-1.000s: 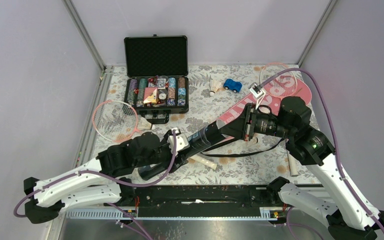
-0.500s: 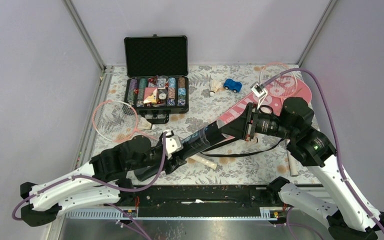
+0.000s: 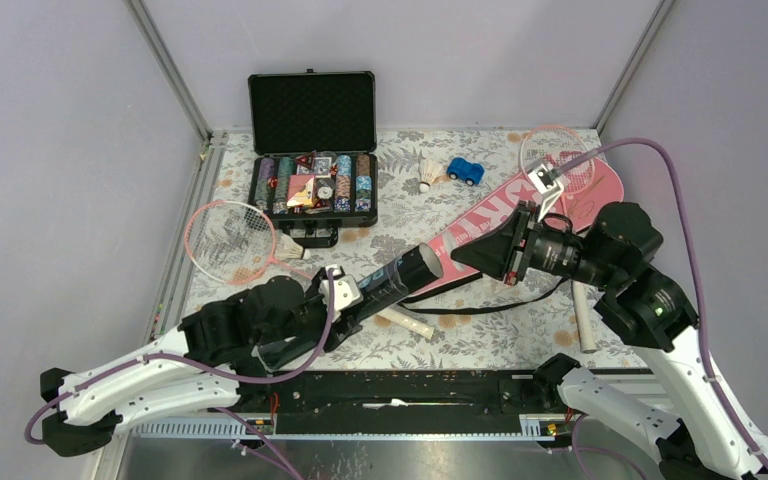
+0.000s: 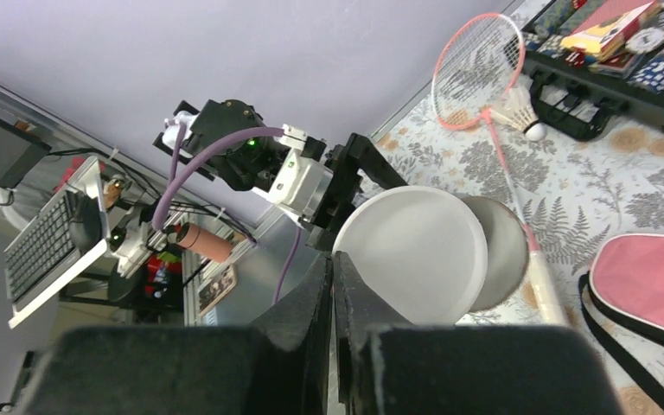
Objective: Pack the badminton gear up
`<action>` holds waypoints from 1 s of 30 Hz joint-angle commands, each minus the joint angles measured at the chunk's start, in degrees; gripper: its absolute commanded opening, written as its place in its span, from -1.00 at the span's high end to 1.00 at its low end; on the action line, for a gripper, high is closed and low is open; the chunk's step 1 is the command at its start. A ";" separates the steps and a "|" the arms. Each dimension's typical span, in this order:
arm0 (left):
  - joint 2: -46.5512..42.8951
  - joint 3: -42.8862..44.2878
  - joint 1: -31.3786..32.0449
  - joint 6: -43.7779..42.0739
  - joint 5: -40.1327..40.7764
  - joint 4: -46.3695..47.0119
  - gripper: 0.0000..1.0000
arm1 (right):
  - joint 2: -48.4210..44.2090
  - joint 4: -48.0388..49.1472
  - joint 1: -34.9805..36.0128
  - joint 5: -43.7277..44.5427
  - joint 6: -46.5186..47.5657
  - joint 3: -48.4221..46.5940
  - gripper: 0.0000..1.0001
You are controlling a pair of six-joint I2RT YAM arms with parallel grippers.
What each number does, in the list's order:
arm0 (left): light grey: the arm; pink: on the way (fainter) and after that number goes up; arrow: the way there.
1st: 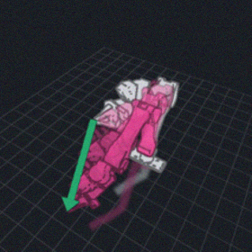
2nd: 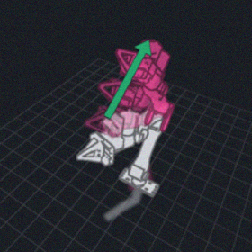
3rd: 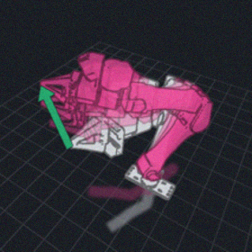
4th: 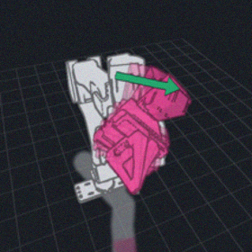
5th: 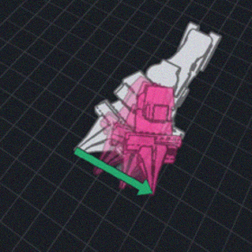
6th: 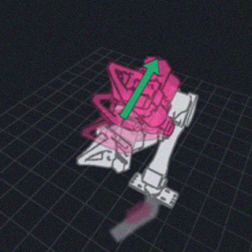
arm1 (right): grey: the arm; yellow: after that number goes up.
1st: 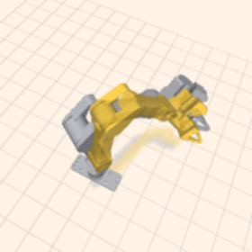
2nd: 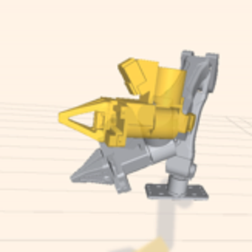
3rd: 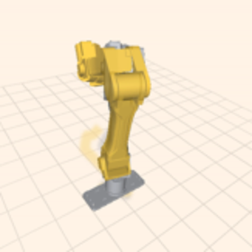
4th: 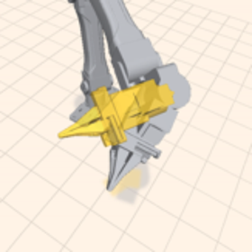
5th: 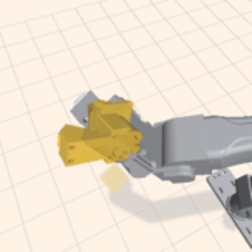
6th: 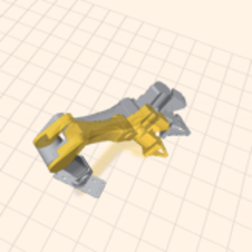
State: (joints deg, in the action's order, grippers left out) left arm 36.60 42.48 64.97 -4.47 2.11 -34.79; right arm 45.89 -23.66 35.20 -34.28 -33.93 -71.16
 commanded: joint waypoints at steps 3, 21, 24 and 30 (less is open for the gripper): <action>-2.94 -0.25 -0.19 0.46 3.15 2.60 0.20 | -1.07 -2.51 0.04 11.65 5.26 1.92 0.85; -12.58 -5.83 -0.19 0.20 5.27 6.12 0.18 | 21.18 14.30 -0.03 37.58 6.72 25.15 0.79; -13.56 -5.15 -0.19 0.61 5.35 5.00 0.18 | 28.36 17.05 -0.01 38.30 6.31 24.30 0.80; -14.18 -3.87 -0.19 2.21 5.43 2.62 0.18 | 37.11 18.34 0.04 39.95 6.34 19.79 0.81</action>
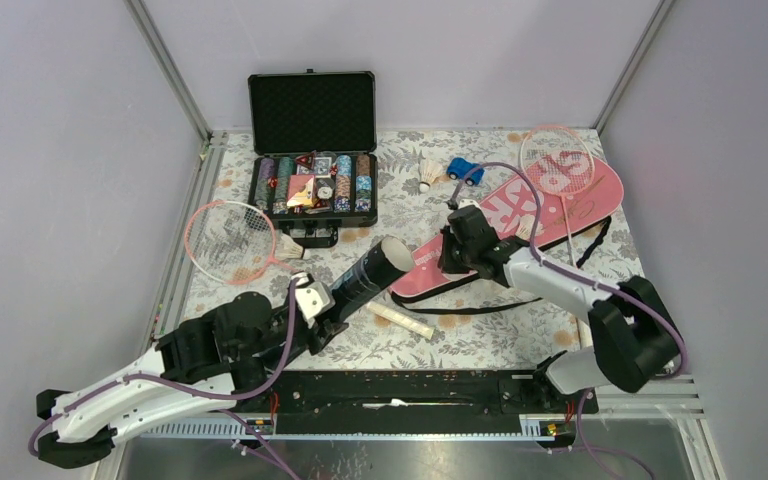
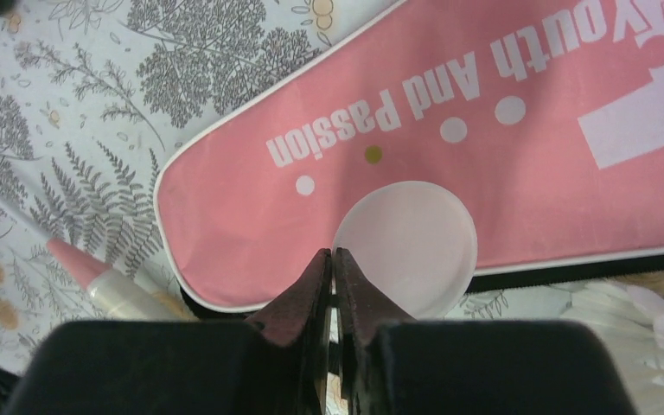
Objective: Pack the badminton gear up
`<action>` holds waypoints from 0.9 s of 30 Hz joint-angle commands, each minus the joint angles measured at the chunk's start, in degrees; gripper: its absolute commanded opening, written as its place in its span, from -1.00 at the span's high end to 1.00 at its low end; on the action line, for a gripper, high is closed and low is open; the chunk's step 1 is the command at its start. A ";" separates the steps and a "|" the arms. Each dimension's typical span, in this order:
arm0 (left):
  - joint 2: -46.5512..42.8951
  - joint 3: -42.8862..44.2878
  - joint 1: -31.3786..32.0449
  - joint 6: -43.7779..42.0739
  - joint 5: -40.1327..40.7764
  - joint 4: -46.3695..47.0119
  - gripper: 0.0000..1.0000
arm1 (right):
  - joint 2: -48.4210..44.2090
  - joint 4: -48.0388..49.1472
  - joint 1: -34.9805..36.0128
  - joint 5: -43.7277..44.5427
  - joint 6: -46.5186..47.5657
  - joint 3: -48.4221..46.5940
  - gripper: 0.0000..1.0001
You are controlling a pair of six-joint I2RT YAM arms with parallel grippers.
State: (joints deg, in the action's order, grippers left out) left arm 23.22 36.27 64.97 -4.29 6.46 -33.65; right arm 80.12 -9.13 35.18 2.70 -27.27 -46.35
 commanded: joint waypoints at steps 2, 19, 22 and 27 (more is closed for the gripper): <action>-1.10 2.47 -0.19 2.73 0.80 1.47 0.18 | 4.54 3.01 0.02 2.34 -0.68 -6.49 0.78; -0.39 1.17 -0.19 4.12 -0.34 4.16 0.16 | -3.34 -34.40 0.02 34.89 -14.93 -9.60 0.07; -0.28 1.44 -0.19 4.12 -0.72 4.47 0.16 | -3.56 -34.87 -0.15 38.31 -15.65 -8.20 0.07; -0.06 1.65 -0.19 4.12 -0.73 4.29 0.16 | 0.03 -35.74 -0.37 40.29 -17.07 -8.15 0.07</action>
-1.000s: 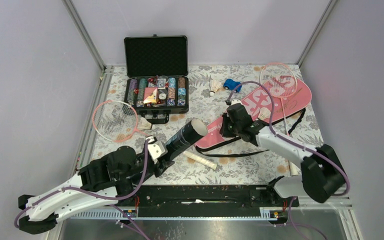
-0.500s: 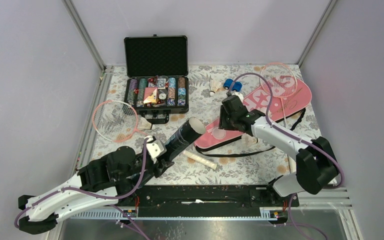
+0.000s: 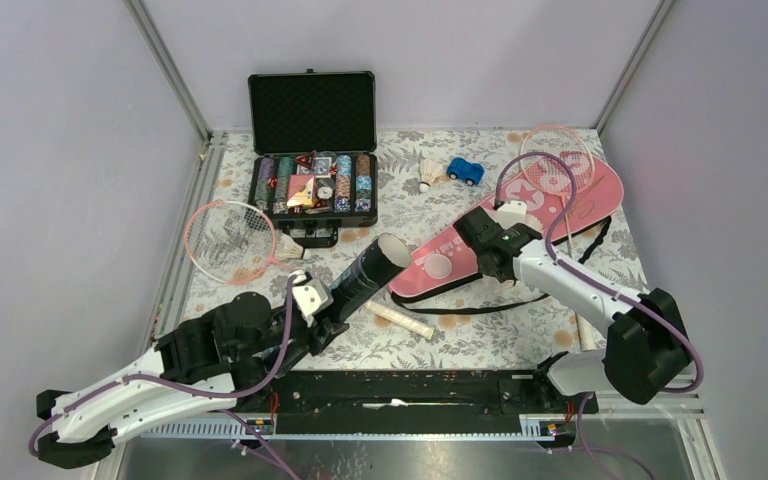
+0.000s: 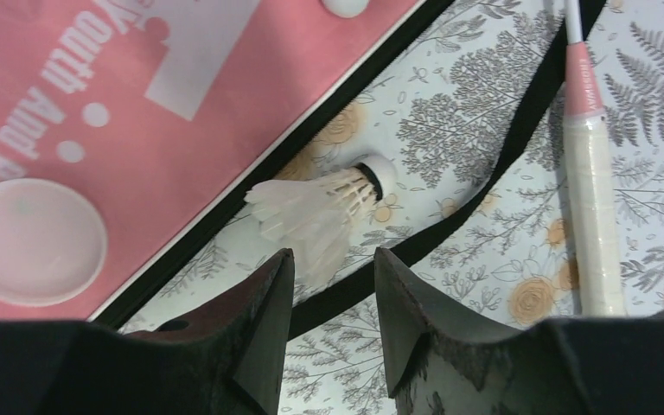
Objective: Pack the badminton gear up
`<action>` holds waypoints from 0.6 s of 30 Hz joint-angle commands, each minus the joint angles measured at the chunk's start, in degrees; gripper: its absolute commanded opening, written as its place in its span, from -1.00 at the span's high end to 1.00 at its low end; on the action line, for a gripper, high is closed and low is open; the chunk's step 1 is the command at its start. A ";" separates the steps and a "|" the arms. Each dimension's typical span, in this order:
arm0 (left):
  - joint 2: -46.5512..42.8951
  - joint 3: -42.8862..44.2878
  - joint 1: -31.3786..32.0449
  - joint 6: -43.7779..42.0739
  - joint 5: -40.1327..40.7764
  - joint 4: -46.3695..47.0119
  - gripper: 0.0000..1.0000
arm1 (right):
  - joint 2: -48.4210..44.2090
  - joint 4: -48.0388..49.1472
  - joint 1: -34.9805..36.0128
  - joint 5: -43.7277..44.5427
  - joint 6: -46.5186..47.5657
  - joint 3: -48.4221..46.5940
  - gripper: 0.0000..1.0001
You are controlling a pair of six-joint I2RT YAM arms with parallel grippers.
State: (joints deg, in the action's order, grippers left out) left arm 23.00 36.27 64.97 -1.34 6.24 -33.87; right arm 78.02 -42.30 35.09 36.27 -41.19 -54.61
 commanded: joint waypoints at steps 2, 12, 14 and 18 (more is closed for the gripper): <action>0.09 1.61 -0.19 1.17 -0.61 4.51 0.16 | 3.97 -2.14 -0.36 6.16 -3.10 -0.02 0.09; 0.19 2.14 -0.19 1.17 -0.44 3.90 0.16 | 6.78 3.14 -0.29 2.50 -2.22 2.56 0.04; 0.56 2.37 -0.19 0.92 -0.51 3.90 0.16 | 7.56 3.73 -0.29 1.97 -1.33 2.47 -0.01; 1.49 2.99 -0.19 0.58 -0.66 3.90 0.16 | 8.74 3.70 -0.34 1.71 -0.93 2.28 0.00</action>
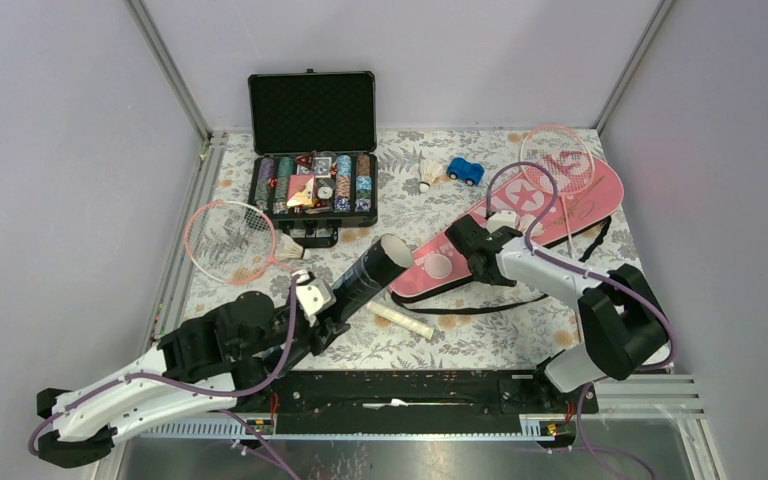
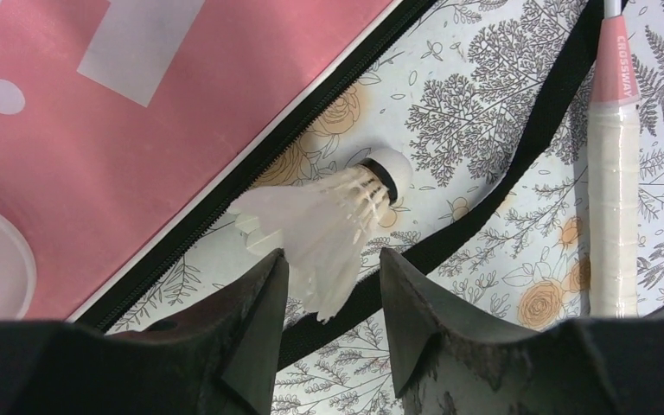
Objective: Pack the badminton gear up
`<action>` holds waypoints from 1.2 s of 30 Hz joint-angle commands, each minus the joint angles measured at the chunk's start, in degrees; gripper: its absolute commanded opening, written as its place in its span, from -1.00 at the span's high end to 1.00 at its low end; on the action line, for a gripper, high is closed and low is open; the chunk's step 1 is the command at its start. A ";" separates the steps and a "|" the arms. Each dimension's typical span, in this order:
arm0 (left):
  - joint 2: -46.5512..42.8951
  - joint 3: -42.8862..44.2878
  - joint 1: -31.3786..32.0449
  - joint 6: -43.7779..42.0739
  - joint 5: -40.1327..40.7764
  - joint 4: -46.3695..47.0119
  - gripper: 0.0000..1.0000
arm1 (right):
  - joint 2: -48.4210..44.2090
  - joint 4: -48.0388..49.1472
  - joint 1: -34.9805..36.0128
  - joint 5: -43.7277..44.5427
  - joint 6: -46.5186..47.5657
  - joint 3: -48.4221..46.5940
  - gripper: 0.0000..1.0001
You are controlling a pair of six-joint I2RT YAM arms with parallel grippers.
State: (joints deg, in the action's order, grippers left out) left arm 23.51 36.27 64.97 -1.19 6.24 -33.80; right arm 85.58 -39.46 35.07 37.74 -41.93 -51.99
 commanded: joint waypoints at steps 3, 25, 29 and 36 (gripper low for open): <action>1.91 3.52 -0.19 0.41 -1.04 3.92 0.16 | 1.91 -0.33 -0.27 1.25 -0.13 -0.73 0.08; 7.78 4.15 -0.19 1.02 0.90 4.76 0.18 | -16.86 -7.61 -0.27 -3.81 10.73 -10.07 1.00; 8.91 3.74 -0.19 1.02 -0.42 5.49 0.20 | -23.92 -3.71 -0.28 -17.06 15.39 -12.36 1.00; 9.17 3.98 -0.19 -0.06 -2.52 6.01 0.19 | -32.96 -1.98 -0.32 -35.43 13.63 -17.94 1.00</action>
State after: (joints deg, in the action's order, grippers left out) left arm 33.01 38.28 64.95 -1.02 5.78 -32.95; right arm 56.60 -43.44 34.92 15.70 -28.47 -65.89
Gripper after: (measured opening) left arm 0.660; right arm 0.021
